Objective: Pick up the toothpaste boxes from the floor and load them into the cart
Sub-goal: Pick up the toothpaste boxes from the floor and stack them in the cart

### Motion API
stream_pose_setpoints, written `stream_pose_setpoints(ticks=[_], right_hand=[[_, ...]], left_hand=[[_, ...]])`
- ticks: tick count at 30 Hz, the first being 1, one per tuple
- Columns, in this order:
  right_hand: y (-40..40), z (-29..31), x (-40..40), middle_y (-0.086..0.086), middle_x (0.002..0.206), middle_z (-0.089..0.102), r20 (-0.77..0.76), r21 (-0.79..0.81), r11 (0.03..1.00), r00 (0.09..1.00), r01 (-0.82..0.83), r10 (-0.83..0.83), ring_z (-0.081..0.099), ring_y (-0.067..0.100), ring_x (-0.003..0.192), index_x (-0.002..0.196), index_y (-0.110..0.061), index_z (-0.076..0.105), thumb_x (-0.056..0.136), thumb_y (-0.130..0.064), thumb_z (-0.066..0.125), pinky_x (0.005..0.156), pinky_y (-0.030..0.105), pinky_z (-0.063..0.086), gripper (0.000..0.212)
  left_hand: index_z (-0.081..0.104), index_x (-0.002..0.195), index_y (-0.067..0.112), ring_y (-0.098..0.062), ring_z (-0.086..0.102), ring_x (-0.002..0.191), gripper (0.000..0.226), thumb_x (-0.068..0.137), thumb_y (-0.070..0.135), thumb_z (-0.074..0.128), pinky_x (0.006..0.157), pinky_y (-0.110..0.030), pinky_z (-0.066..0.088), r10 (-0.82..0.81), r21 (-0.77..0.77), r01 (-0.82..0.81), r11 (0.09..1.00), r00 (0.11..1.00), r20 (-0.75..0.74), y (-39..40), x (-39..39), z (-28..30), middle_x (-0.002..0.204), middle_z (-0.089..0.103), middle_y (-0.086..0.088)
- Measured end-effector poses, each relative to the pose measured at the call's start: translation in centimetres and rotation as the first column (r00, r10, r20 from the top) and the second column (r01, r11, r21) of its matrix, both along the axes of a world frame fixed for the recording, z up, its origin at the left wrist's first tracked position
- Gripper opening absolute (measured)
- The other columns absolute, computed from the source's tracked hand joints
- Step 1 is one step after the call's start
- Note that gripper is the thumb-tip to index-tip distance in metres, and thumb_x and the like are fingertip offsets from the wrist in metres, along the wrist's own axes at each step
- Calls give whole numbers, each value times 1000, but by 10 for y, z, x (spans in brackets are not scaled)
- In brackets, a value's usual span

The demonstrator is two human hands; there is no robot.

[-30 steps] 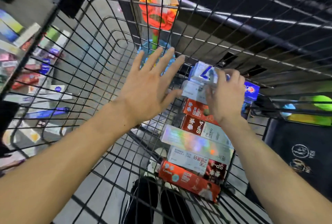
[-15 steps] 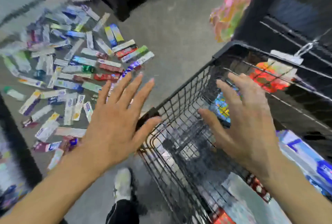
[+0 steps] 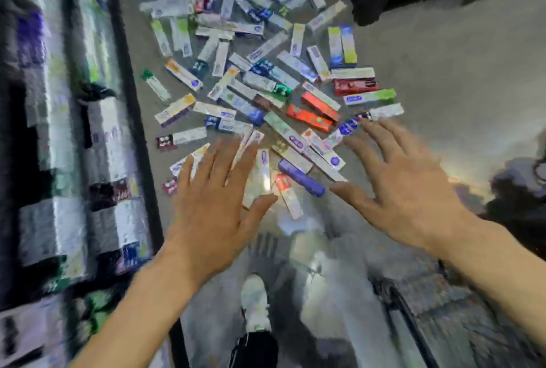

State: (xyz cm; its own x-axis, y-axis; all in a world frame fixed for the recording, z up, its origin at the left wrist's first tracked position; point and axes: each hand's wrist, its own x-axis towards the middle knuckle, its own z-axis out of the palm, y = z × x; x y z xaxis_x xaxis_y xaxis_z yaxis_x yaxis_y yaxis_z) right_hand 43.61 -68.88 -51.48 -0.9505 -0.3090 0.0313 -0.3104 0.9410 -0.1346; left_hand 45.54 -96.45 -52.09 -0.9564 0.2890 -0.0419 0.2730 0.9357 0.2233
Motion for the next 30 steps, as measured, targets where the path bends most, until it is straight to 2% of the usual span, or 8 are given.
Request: stream_pose_setpoints(ticks=[5, 10, 12, 15, 19, 22, 27, 30], right_hand=[[-87, -73, -28, 26, 144, 49, 98, -62, 997, 993, -53, 59, 42, 46, 136, 139, -5, 54, 93, -67, 36, 112, 56, 37, 79], [-147, -150, -21, 24, 146, 47, 233, -130, 982, 958, -137, 164, 42, 44, 136, 144, -6, 49, 92, -67, 37, 111, 55, 36, 81], [-161, -186, -21, 22, 149, 46, 233, -161, 972, 951, -169, 204, 41, 44, 138, 145, -7, 48, 92, -67, 38, 113, 55, 36, 80], [-180, -255, -29, 19, 155, 39, 270, -151, 970, 937, -188, 223, 34, 41, 144, 149, -10, 44, 88, -71, 30, 117, 53, 31, 86], [-199, -365, -38, 23, 147, 47, 208, -146, 955, 936, -259, 285, 43, 43, 136, 142, -5, 50, 87, -69, 35, 112, 52, 36, 85], [-210, -443, -44, 25, 137, 54, 137, -163, 935, 931, -316, 339, 50, 43, 127, 137, -2, 53, 89, -64, 42, 106, 50, 40, 80], [-221, -542, -59, 22, 130, 59, 24, -168, 910, 921, -379, 388, 55, 39, 121, 131, 0, 55, 92, -61, 44, 103, 47, 43, 74], [-226, -572, -66, 24, 131, 59, 50, -158, 911, 919, -380, 392, 55, 40, 121, 132, 2, 55, 91, -63, 40, 104, 46, 43, 79]], left_hand=[[36, 153, 19, -34, 37, 145, 71, 97, 61, 43, 113, -61, 32, 183, -20, -182, 983, 982, 46, -89, 2, -56, 156, 42, -11], [38, 153, 14, -34, 34, 146, 76, 94, 62, 34, 110, -63, 34, 283, -62, -277, 959, 945, 162, -121, 36, -117, 157, 40, -11], [40, 152, 12, -32, 34, 147, 76, 94, 60, 34, 109, -63, 34, 300, -42, -298, 954, 937, 178, -127, 45, -153, 158, 39, -11], [45, 149, 9, -36, 41, 142, 75, 90, 55, 33, 107, -63, 37, 352, -18, -355, 935, 916, 193, -136, 46, -231, 155, 43, -14], [36, 154, 17, -34, 41, 141, 79, 92, 66, 27, 108, -55, 35, 404, -100, -392, 915, 891, 208, -152, 47, -365, 159, 38, -10], [38, 152, 13, -39, 47, 134, 80, 92, 66, 32, 104, -56, 37, 436, -100, -425, 900, 885, 161, -163, 40, -451, 155, 42, -15], [43, 149, 12, -41, 53, 123, 74, 96, 62, 31, 100, -52, 40, 429, -102, -420, 902, 899, 89, -175, 30, -548, 145, 51, -20], [42, 149, 13, -40, 57, 115, 75, 96, 64, 32, 95, -49, 43, 397, -99, -390, 916, 915, 68, -186, 26, -584, 138, 56, -18]])
